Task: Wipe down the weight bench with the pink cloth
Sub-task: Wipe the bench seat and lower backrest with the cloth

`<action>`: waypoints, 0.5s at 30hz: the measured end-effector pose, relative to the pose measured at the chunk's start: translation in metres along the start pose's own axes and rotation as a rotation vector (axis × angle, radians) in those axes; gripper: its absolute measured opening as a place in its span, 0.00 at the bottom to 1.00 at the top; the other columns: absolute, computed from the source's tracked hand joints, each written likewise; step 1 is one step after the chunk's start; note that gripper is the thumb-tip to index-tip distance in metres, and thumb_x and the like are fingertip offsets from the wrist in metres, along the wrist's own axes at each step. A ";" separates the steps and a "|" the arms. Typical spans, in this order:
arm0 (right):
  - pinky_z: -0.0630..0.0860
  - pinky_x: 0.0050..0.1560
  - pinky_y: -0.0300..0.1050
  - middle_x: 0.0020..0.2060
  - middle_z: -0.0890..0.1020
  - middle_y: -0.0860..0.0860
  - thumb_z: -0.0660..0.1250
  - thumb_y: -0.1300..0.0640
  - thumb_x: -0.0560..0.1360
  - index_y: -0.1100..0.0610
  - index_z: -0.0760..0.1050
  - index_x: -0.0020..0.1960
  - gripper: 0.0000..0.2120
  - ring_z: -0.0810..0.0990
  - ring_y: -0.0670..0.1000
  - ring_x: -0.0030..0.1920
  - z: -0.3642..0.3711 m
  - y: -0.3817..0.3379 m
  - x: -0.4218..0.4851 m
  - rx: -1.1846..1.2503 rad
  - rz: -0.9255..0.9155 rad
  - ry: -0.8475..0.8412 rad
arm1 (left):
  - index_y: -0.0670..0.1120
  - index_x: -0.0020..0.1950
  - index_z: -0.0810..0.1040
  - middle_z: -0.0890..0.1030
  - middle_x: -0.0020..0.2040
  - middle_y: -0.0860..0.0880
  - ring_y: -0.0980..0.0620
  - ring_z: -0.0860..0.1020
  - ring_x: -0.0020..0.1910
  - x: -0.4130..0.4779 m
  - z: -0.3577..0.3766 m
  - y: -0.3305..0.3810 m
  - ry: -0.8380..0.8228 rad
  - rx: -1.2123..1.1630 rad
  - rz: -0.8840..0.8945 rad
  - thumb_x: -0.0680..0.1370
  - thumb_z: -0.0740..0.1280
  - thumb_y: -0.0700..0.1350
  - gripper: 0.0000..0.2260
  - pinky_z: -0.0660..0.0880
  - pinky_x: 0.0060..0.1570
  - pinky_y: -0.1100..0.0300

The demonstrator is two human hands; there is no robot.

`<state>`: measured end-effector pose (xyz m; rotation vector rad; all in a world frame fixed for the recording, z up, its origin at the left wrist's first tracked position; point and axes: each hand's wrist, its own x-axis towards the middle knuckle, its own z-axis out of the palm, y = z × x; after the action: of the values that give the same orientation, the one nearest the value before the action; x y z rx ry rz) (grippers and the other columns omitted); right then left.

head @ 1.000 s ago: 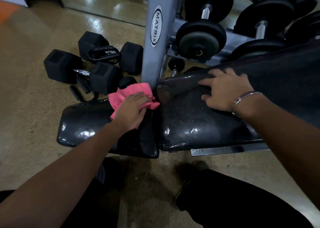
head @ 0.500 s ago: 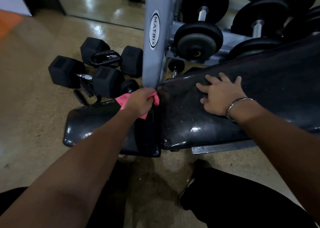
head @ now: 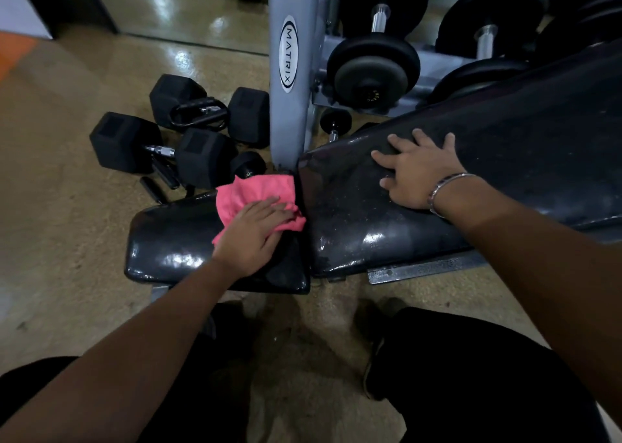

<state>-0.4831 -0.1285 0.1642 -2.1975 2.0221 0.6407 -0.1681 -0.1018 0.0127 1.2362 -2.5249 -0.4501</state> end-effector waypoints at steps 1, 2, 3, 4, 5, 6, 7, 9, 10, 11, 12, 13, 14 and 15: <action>0.46 0.71 0.75 0.80 0.48 0.47 0.55 0.42 0.80 0.38 0.50 0.78 0.28 0.44 0.60 0.79 -0.001 -0.001 0.001 -0.003 0.000 -0.004 | 0.49 0.70 0.77 0.77 0.71 0.50 0.46 0.69 0.75 0.006 -0.003 -0.003 0.013 0.012 -0.041 0.80 0.57 0.48 0.20 0.62 0.73 0.49; 0.46 0.71 0.75 0.80 0.48 0.47 0.55 0.42 0.80 0.38 0.50 0.78 0.28 0.44 0.60 0.79 -0.001 -0.001 0.001 -0.006 0.000 -0.006 | 0.50 0.70 0.77 0.77 0.71 0.51 0.46 0.69 0.75 0.010 -0.003 0.002 0.024 0.007 -0.115 0.80 0.56 0.49 0.20 0.63 0.73 0.48; 0.46 0.71 0.75 0.80 0.48 0.47 0.55 0.42 0.80 0.38 0.50 0.78 0.28 0.45 0.60 0.79 -0.001 -0.001 0.001 -0.009 0.003 -0.006 | 0.51 0.69 0.77 0.77 0.71 0.52 0.46 0.69 0.75 0.012 0.001 0.015 0.032 0.012 -0.202 0.80 0.56 0.49 0.20 0.63 0.73 0.48; 0.46 0.71 0.75 0.80 0.49 0.47 0.55 0.42 0.80 0.38 0.51 0.78 0.28 0.45 0.60 0.79 -0.001 -0.001 0.001 -0.012 0.007 -0.003 | 0.51 0.69 0.77 0.77 0.71 0.53 0.46 0.69 0.75 0.011 0.007 0.031 0.041 0.040 -0.240 0.80 0.55 0.50 0.21 0.63 0.73 0.47; 0.46 0.71 0.76 0.80 0.49 0.47 0.55 0.42 0.80 0.38 0.51 0.78 0.28 0.45 0.60 0.79 -0.001 -0.001 0.001 -0.015 0.009 -0.002 | 0.51 0.69 0.76 0.77 0.71 0.53 0.46 0.68 0.75 0.003 0.011 0.042 0.031 0.057 -0.215 0.79 0.55 0.49 0.21 0.63 0.73 0.46; 0.46 0.71 0.75 0.80 0.48 0.47 0.55 0.42 0.80 0.38 0.51 0.78 0.28 0.45 0.60 0.79 0.000 -0.001 0.001 -0.017 0.007 -0.006 | 0.50 0.70 0.76 0.77 0.71 0.53 0.46 0.68 0.76 -0.008 0.014 0.044 0.002 0.062 -0.135 0.79 0.56 0.49 0.21 0.62 0.73 0.46; 0.46 0.71 0.75 0.80 0.48 0.46 0.55 0.42 0.80 0.38 0.50 0.78 0.28 0.45 0.60 0.79 0.000 -0.001 0.001 -0.017 0.005 -0.009 | 0.49 0.71 0.76 0.76 0.71 0.52 0.46 0.68 0.76 -0.017 0.011 0.039 -0.058 0.063 -0.042 0.78 0.56 0.48 0.22 0.61 0.74 0.46; 0.46 0.71 0.75 0.80 0.48 0.46 0.55 0.41 0.80 0.37 0.50 0.78 0.28 0.44 0.59 0.79 0.001 0.000 0.002 -0.013 0.006 -0.015 | 0.48 0.72 0.75 0.75 0.73 0.51 0.46 0.68 0.76 -0.019 -0.001 0.015 -0.100 0.077 0.066 0.77 0.57 0.49 0.24 0.59 0.75 0.48; 0.46 0.71 0.75 0.80 0.48 0.46 0.55 0.41 0.80 0.37 0.50 0.78 0.28 0.45 0.59 0.79 0.001 0.000 0.002 -0.013 0.004 -0.010 | 0.48 0.72 0.75 0.75 0.73 0.51 0.46 0.68 0.76 -0.015 -0.004 0.011 -0.091 0.087 0.044 0.77 0.56 0.49 0.24 0.59 0.75 0.48; 0.46 0.71 0.75 0.80 0.49 0.46 0.55 0.41 0.80 0.37 0.51 0.78 0.28 0.45 0.59 0.79 0.002 0.000 0.003 -0.016 0.001 -0.001 | 0.49 0.72 0.74 0.75 0.73 0.50 0.46 0.67 0.76 -0.013 -0.004 0.017 -0.082 0.086 -0.026 0.77 0.56 0.49 0.24 0.60 0.75 0.46; 0.47 0.70 0.75 0.80 0.49 0.47 0.55 0.41 0.80 0.37 0.52 0.77 0.28 0.46 0.59 0.79 0.002 0.000 0.003 -0.016 0.000 0.010 | 0.49 0.73 0.73 0.75 0.73 0.50 0.46 0.67 0.77 -0.015 0.001 0.031 -0.057 0.093 -0.110 0.77 0.57 0.49 0.24 0.61 0.75 0.44; 0.48 0.70 0.75 0.80 0.50 0.47 0.55 0.41 0.80 0.37 0.52 0.77 0.27 0.46 0.59 0.79 0.003 0.000 0.003 -0.016 -0.001 0.020 | 0.48 0.74 0.72 0.74 0.74 0.50 0.46 0.65 0.78 -0.021 0.011 0.048 -0.037 0.101 -0.166 0.77 0.57 0.49 0.25 0.60 0.75 0.42; 0.48 0.70 0.75 0.80 0.50 0.46 0.54 0.41 0.80 0.37 0.52 0.77 0.27 0.47 0.59 0.79 0.004 0.001 0.003 -0.016 -0.001 0.025 | 0.48 0.75 0.72 0.73 0.75 0.50 0.46 0.64 0.78 -0.031 0.019 0.060 -0.013 0.103 -0.162 0.77 0.58 0.49 0.25 0.60 0.76 0.42; 0.47 0.70 0.75 0.80 0.50 0.46 0.54 0.41 0.80 0.37 0.52 0.77 0.27 0.46 0.59 0.79 0.005 0.001 0.002 -0.019 -0.002 0.024 | 0.48 0.75 0.72 0.73 0.75 0.50 0.46 0.63 0.79 -0.043 0.023 0.064 -0.022 0.100 -0.106 0.77 0.58 0.49 0.26 0.59 0.76 0.42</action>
<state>-0.4857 -0.1292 0.1591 -2.2283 2.0338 0.6394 -0.1970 -0.0271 0.0123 1.4149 -2.5364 -0.3665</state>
